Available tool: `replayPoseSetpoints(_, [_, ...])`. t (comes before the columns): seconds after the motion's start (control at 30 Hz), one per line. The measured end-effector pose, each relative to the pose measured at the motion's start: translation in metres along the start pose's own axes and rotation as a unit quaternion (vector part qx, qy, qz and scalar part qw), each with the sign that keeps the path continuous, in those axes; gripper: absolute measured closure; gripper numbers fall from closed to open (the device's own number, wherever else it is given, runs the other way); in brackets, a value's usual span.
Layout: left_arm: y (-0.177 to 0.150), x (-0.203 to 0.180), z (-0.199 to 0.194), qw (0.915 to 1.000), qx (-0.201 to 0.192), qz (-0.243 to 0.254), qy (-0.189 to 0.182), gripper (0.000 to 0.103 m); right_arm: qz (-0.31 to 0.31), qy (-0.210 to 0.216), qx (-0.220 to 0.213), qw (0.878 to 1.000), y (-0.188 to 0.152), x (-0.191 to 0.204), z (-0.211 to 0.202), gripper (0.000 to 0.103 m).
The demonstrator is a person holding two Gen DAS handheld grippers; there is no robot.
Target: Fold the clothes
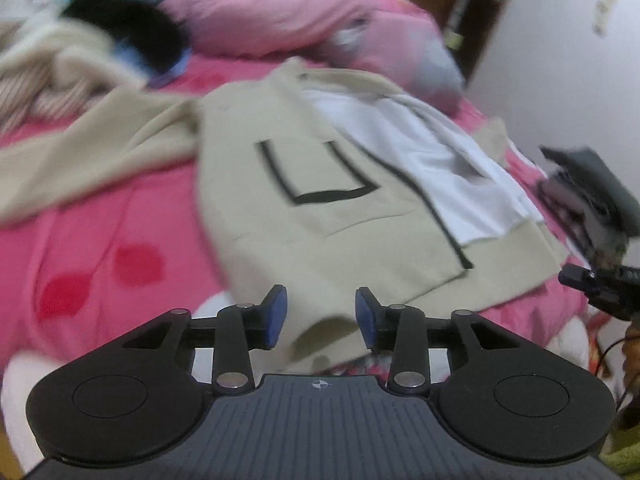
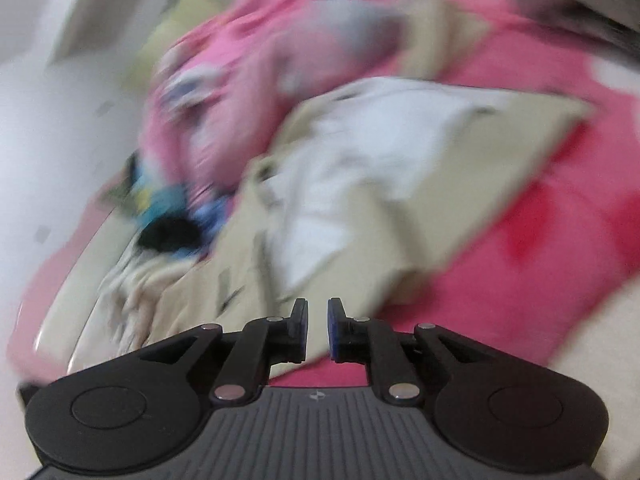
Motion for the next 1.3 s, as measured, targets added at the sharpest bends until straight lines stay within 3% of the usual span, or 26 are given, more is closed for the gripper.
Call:
replayPoseSetpoints(0.07, [-0.002,0.013,-0.004,0.9993,-0.001,-0.038,0.001,0.064,-0.011,0.023,0.016,1.0,0.003,0.019,0.019,0.069])
replayPoseSetpoints(0.17, [-0.007,0.014,-0.003,0.9991,-0.002,-0.041,0.004,0.062,-0.012,0.021,0.04,0.999,0.012,0.036,0.055,0.066])
replayPoseSetpoints(0.27, [-0.017,0.003,-0.001,0.9994,0.01,0.014,0.03,0.059,-0.019,0.002,0.063,0.998,0.022,0.046,0.089,0.064])
replayPoseSetpoints(0.43, [-0.033,-0.011,0.015,0.9916,0.03,0.1,0.076,0.059,-0.047,-0.031,0.101,0.993,0.021,0.045,0.124,0.064])
replayPoseSetpoints(0.8, [-0.037,-0.008,0.015,0.9845,0.005,0.139,0.107,0.073,-0.099,-0.036,0.107,0.989,0.022,0.07,0.126,0.066])
replayPoseSetpoints(1.0, [-0.045,-0.011,0.019,0.9775,0.004,0.168,0.128,0.073,-0.12,-0.073,0.118,0.983,0.014,0.078,0.119,0.066])
replayPoseSetpoints(1.1, [-0.047,-0.013,0.022,0.9734,-0.003,0.183,0.137,0.073,-0.126,-0.077,0.114,0.982,0.009,0.077,0.119,0.07])
replayPoseSetpoints(1.2, [-0.049,-0.014,0.028,0.969,-0.01,0.197,0.149,0.074,-0.129,-0.07,0.103,0.984,0.009,0.08,0.128,0.086])
replayPoseSetpoints(1.3, [-0.051,-0.016,0.029,0.9658,-0.017,0.206,0.156,0.097,-0.132,-0.069,0.096,0.984,0.009,0.084,0.129,0.092])
Point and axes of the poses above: each gripper's, at about its wrist camera, not at the fingertips, and z roughly the way its jaws point, x to its left, y to its top, the point moved 1 cm from there along z, roughly the way its jaws point, and after that the axes turned 12 degrees about -y, right-handed, at the moved point
